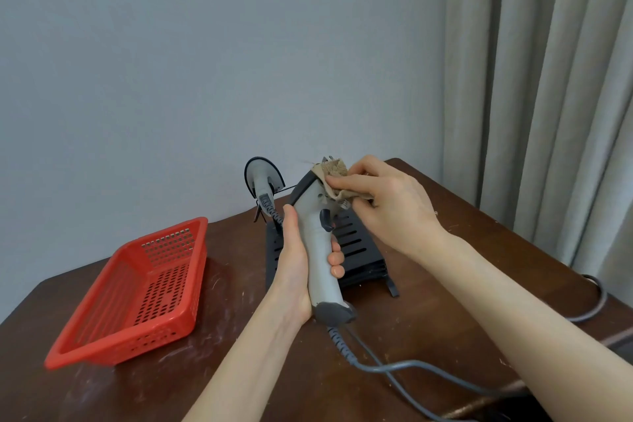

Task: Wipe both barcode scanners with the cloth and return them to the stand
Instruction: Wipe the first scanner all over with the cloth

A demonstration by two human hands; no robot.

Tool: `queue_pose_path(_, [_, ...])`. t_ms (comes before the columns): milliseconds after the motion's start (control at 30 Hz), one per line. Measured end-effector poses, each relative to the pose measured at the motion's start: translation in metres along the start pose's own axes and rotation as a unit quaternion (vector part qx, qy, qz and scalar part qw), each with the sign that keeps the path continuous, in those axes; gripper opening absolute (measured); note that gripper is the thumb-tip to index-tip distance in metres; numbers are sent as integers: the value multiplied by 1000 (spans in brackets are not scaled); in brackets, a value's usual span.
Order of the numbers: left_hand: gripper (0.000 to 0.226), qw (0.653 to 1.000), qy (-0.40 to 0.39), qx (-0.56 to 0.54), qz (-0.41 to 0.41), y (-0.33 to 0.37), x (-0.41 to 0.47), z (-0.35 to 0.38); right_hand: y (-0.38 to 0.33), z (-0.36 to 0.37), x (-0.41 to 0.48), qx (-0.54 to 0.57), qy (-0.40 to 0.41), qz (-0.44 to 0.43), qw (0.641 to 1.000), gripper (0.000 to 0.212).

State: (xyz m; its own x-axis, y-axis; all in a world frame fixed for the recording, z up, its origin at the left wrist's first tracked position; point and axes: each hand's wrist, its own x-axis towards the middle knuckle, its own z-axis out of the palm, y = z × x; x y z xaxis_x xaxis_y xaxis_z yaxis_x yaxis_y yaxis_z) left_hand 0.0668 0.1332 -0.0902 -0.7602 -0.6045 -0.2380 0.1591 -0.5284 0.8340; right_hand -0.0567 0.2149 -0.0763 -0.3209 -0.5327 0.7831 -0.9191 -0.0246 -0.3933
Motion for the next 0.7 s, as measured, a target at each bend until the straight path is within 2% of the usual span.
queue_pose_path(133, [71,1000,1,-1,0,-2,-1,-2,4,-1,-2,-61,-7,10,998,37])
queue_pose_path(367, [73,1000,13,26,10,0,-1,-3,-10,0,-1,-4,-19,-31,999,34])
queue_pose_path(500, [72,999,16,29,19,0,-1,-6,1,-2,-1,-75,-29,-37,996,42])
queue_pose_path(567, [71,999,15,27,20,0,-1,-7,5,-3,1,-98,-34,-23,994,39])
queue_pose_path(700, [71,999,8,33,29,1,-1,-3,-7,-4,4,-48,-29,3,998,33])
